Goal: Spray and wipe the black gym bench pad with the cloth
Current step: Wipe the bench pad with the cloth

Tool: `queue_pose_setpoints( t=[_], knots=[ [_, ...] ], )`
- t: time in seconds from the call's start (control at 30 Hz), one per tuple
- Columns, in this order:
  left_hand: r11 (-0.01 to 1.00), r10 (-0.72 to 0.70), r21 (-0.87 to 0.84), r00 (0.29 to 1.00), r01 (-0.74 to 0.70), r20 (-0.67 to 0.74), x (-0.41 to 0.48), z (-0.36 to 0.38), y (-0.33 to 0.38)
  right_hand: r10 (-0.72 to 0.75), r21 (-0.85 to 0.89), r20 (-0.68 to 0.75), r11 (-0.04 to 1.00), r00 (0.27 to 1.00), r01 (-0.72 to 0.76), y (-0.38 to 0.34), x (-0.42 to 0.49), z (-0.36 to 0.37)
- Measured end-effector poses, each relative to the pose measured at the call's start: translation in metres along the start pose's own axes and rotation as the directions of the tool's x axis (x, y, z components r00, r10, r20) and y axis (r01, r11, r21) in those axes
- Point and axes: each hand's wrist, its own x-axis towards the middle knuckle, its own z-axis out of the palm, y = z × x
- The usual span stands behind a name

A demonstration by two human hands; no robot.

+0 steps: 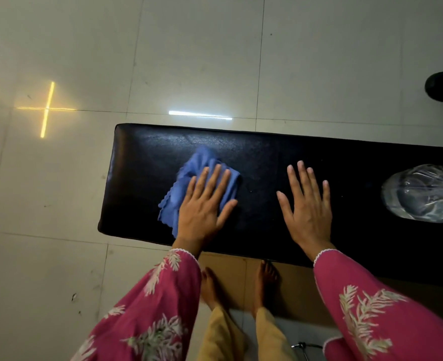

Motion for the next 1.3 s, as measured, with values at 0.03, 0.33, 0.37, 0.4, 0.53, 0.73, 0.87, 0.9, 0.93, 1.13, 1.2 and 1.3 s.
queue_pose_setpoints(
  t=[0.03,0.33,0.37,0.4,0.53,0.73,0.87,0.9,0.93,1.13,1.2,1.3],
  knots=[
    [0.985,-0.169,-0.027,0.985,0.169,-0.023,-0.001,0.001,0.004,-0.01,0.001,0.006,1.0,1.0,0.01,0.002,-0.001,-0.001],
    [0.999,0.025,0.021,0.998,-0.026,0.05,-0.016,-0.001,0.044,0.077,0.03,-0.075,0.997,0.994,-0.075,0.029,-0.021,-0.011],
    [0.999,-0.04,0.024,0.999,0.04,0.015,-0.013,0.0,0.04,0.084,0.035,-0.087,0.996,0.993,-0.081,0.032,-0.022,-0.012],
    [0.987,-0.16,-0.005,0.987,0.16,-0.01,-0.008,0.002,0.042,0.091,0.036,-0.093,0.996,0.992,-0.088,0.036,-0.023,-0.012],
    [0.91,-0.399,-0.102,0.915,0.403,0.054,0.003,0.002,0.093,0.128,0.033,-0.088,0.991,0.988,-0.126,0.047,-0.024,-0.013],
    [0.984,0.177,-0.033,0.981,-0.175,0.075,0.003,0.004,0.07,0.147,0.001,-0.083,0.989,0.986,-0.147,0.051,-0.023,-0.009],
    [0.947,-0.309,-0.079,0.951,0.31,0.029,0.04,0.004,0.063,0.152,-0.008,-0.085,0.988,0.985,-0.153,0.05,-0.024,-0.008],
    [0.902,-0.421,-0.092,0.906,0.422,0.034,0.047,0.004,0.073,0.151,-0.011,-0.088,0.988,0.985,-0.152,0.05,-0.024,-0.008],
    [0.886,-0.454,-0.089,0.89,0.456,0.048,0.051,0.003,0.085,0.15,-0.014,-0.09,0.988,0.984,-0.152,0.05,-0.024,-0.008],
    [0.973,0.227,-0.059,0.97,-0.222,0.09,0.054,0.003,0.073,0.151,-0.024,-0.119,0.988,0.981,-0.155,0.051,-0.024,-0.006],
    [0.988,0.147,-0.045,0.988,-0.145,0.051,0.073,0.002,0.062,0.148,-0.022,-0.122,0.988,0.981,-0.152,0.051,-0.024,-0.005],
    [0.963,-0.257,-0.068,0.964,0.262,0.069,0.094,0.004,0.08,0.146,-0.021,-0.132,0.988,0.98,-0.15,0.05,-0.024,-0.005]
  ],
)
